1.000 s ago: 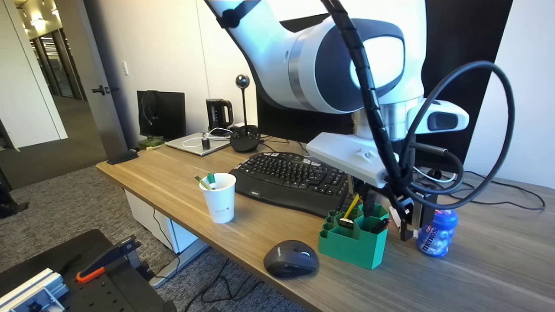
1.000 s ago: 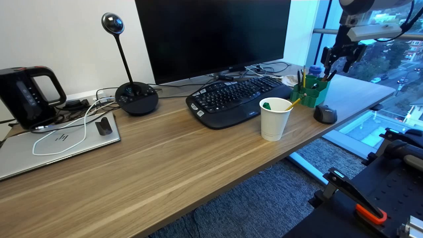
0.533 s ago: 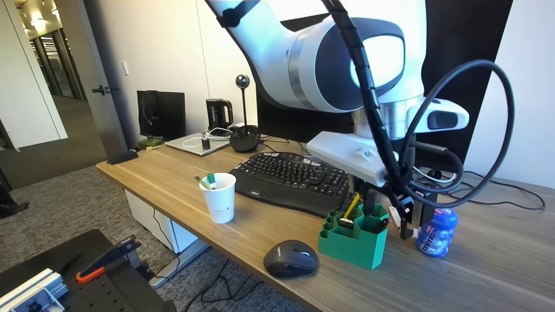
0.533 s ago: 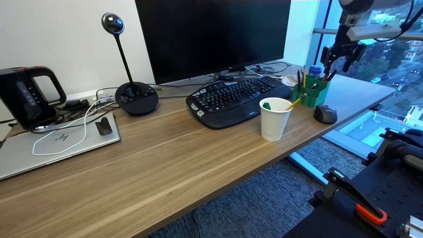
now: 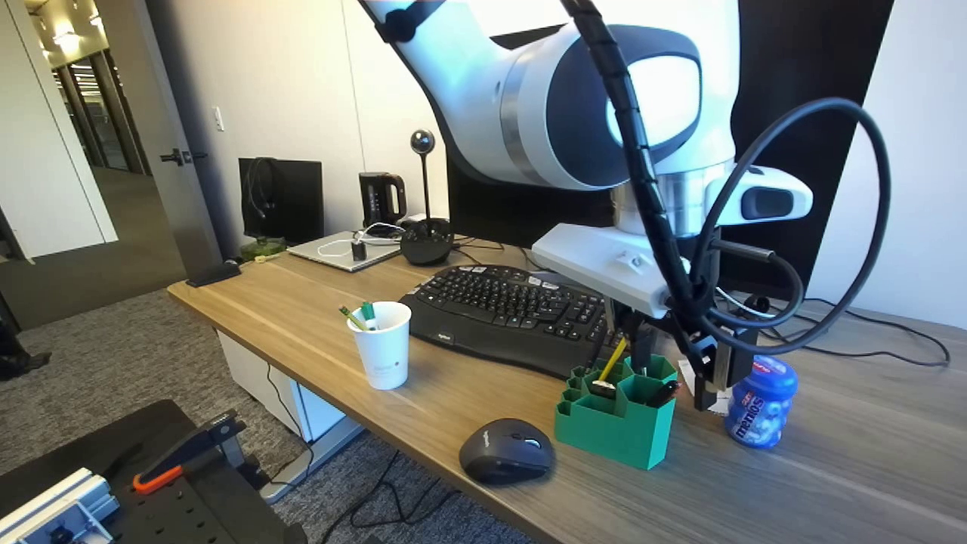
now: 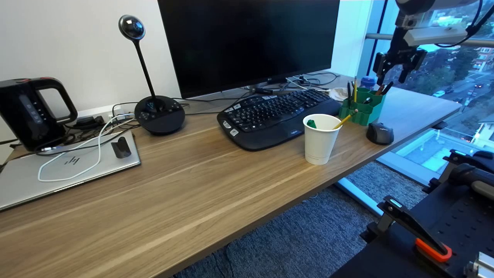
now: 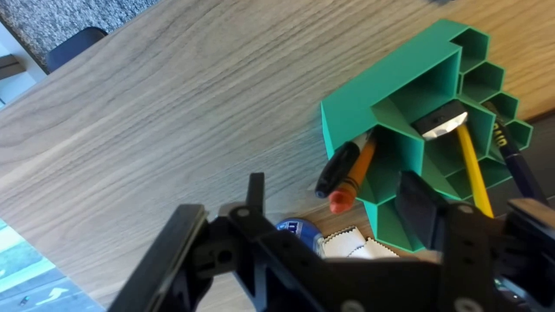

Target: Move the mouse slightly to the right on the desk, then pick a marker from the rack and put it on the desk

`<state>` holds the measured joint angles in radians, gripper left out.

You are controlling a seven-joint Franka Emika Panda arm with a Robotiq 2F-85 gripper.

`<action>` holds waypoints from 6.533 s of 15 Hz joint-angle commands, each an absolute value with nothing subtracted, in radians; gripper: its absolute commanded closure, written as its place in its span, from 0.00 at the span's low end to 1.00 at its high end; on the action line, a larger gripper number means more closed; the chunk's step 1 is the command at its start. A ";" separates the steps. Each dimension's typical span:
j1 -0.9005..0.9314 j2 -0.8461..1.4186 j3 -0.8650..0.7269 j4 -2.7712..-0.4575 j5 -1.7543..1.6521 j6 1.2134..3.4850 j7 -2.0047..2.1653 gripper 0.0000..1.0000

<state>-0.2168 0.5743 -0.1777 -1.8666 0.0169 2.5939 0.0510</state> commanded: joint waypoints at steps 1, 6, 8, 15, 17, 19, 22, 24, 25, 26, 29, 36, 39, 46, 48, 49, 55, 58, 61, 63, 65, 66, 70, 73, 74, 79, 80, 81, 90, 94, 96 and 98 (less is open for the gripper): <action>-0.226 0.549 -0.164 -1.879 0.036 2.594 0.041 0.47; -0.229 0.548 -0.160 -1.880 0.040 2.593 0.037 0.47; -0.230 0.548 -0.159 -1.881 0.040 2.594 0.035 0.40; -0.235 0.546 -0.154 -1.881 0.045 2.591 0.029 0.00; -0.235 0.546 -0.153 -1.883 0.045 2.592 0.027 0.00; -0.235 0.544 -0.153 -1.885 0.045 2.591 0.027 0.00; -0.234 0.544 -0.153 -1.887 0.043 2.589 0.026 0.00; -0.234 0.543 -0.152 -1.890 0.042 2.589 0.024 0.00; -0.234 0.543 -0.152 -1.891 0.043 2.590 0.024 0.25; -0.235 0.542 -0.150 -1.894 0.044 2.593 0.021 0.26; -0.233 0.542 -0.150 -1.896 0.042 2.591 0.022 0.49; -0.232 0.544 -0.148 -1.901 0.042 2.590 0.022 0.99; -0.234 0.528 -0.142 -1.903 0.047 2.590 0.019 1.00; -0.234 0.507 -0.129 -1.920 0.052 2.594 0.007 0.96; -0.231 0.494 -0.125 -1.928 0.052 2.597 0.005 0.96; -0.230 0.485 -0.122 -1.933 0.053 2.598 0.003 0.96; -0.198 0.413 -0.126 -2.001 0.030 2.614 0.011 0.96; -0.182 0.376 -0.128 -2.033 0.027 2.617 0.018 0.96; -0.166 0.343 -0.131 -2.063 0.020 2.624 0.025 0.96; -0.156 0.324 -0.132 -2.082 0.016 2.632 0.029 0.96; -0.144 0.308 -0.134 -2.102 0.008 2.648 0.036 0.96; -0.139 0.300 -0.135 -2.110 0.005 2.652 0.039 0.96; -0.123 0.274 -0.136 -2.138 -0.001 2.670 0.044 0.96; -0.117 0.259 -0.133 -2.156 0.000 2.684 0.044 0.96; -0.115 0.254 -0.132 -2.163 0.001 2.687 0.044 0.96; -0.098 0.227 -0.132 -2.191 -0.010 2.701 0.052 0.96; -0.095 0.223 -0.133 -2.196 -0.014 2.704 0.055 0.96; -0.091 0.221 -0.136 -2.198 -0.019 2.710 0.060 0.96; -0.073 0.195 -0.136 -2.219 -0.061 2.740 0.094 0.96; -0.061 0.168 -0.128 -2.240 -0.069 2.756 0.100 0.96; -0.055 0.149 -0.122 -2.257 -0.065 2.763 0.097 0.96; -0.049 0.128 -0.110 -2.280 -0.054 2.768 0.089 0.96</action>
